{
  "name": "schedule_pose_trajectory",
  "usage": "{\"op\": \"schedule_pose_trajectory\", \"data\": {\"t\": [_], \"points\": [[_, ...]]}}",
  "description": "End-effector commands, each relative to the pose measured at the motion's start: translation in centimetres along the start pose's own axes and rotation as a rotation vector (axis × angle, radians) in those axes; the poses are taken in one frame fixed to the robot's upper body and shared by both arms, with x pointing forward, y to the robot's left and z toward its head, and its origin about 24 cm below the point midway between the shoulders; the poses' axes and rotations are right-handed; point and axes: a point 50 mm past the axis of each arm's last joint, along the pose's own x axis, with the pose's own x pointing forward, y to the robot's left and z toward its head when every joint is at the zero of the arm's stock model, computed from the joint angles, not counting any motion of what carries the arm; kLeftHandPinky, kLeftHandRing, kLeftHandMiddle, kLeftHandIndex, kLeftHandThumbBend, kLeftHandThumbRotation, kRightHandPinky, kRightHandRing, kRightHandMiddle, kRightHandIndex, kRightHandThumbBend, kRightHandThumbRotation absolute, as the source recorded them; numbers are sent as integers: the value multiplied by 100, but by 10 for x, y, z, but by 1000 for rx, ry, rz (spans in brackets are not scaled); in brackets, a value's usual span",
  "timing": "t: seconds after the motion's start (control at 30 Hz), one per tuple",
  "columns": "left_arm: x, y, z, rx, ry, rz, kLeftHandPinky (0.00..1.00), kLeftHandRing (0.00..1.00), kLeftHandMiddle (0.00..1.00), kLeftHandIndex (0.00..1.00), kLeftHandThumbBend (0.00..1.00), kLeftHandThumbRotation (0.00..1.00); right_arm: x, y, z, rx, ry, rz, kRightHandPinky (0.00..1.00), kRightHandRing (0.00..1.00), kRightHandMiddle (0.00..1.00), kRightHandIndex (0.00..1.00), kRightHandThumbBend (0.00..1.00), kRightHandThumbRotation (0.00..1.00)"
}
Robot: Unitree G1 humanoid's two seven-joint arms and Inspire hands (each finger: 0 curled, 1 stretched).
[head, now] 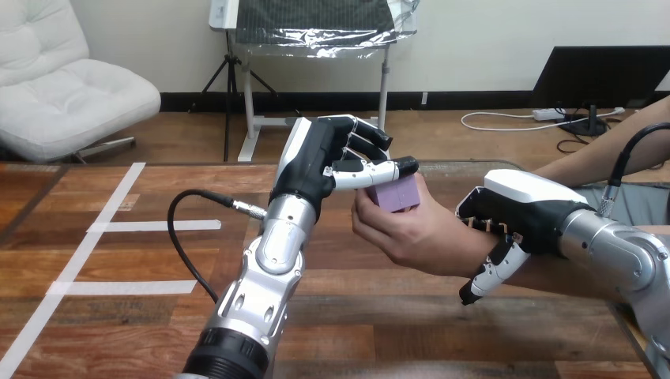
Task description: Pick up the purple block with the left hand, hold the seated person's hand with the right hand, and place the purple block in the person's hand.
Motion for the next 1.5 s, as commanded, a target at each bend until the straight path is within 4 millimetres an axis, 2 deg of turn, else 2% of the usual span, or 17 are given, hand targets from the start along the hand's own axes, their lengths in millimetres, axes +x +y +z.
{"op": "schedule_pose_trajectory", "data": {"t": [0.0, 0.1, 0.2, 0.23, 0.4, 0.5, 0.53, 0.9, 1.07, 1.1, 1.13, 1.47], "points": [[4, -1, 19, 71, -63, -26, 38, 44, 48, 48, 70, 0, 4, -2, 4, 29, -31, -16, 27, 35, 44, 48, 84, 11], [3, 0, 19, 76, -58, -33, 40, 49, 53, 54, 72, 2, 4, -2, 4, 24, -28, -3, 29, 37, 46, 50, 84, 13], [2, 1, 19, 82, -53, -38, 43, 55, 60, 61, 76, 11, 4, -2, 5, 15, -27, 13, 32, 41, 50, 52, 84, 16], [2, 1, 19, 85, -53, -39, 47, 60, 65, 65, 78, 21, 4, -3, 5, 11, -28, 18, 36, 45, 53, 55, 85, 20], [0, 3, 20, 91, -47, -39, 53, 67, 73, 73, 83, 38, 3, -3, 5, -14, -38, 34, 43, 51, 59, 61, 85, 28], [-1, 5, 20, 77, -44, -40, 57, 71, 77, 76, 85, 47, 3, -3, 5, -17, -42, 41, 46, 55, 62, 65, 86, 34], [-1, 5, 20, 72, -43, -40, 59, 74, 79, 78, 85, 53, 3, -3, 5, -15, -43, 43, 48, 58, 65, 68, 87, 38], [-2, 10, 19, 59, -41, -38, 64, 78, 82, 83, 86, 75, 2, -2, 5, 7, -64, 39, 56, 67, 73, 77, 89, 54], [-3, 12, 19, 73, -34, -41, 69, 82, 85, 85, 85, 84, 1, -2, 5, -6, -63, 22, 61, 75, 78, 81, 92, 67], [-4, 13, 19, 87, -31, -40, 69, 82, 85, 85, 85, 84, 0, -1, 5, -7, -62, 18, 61, 75, 78, 81, 92, 67], [-4, 13, 19, 96, -29, -39, 70, 83, 85, 86, 86, 87, 0, -1, 5, -7, -62, 15, 62, 77, 79, 82, 93, 72], [-9, 17, 17, 194, -34, -10, 80, 93, 92, 88, 86, 98, -3, 3, 3, -6, -73, -43, 68, 83, 83, 87, 99, 92]]}}
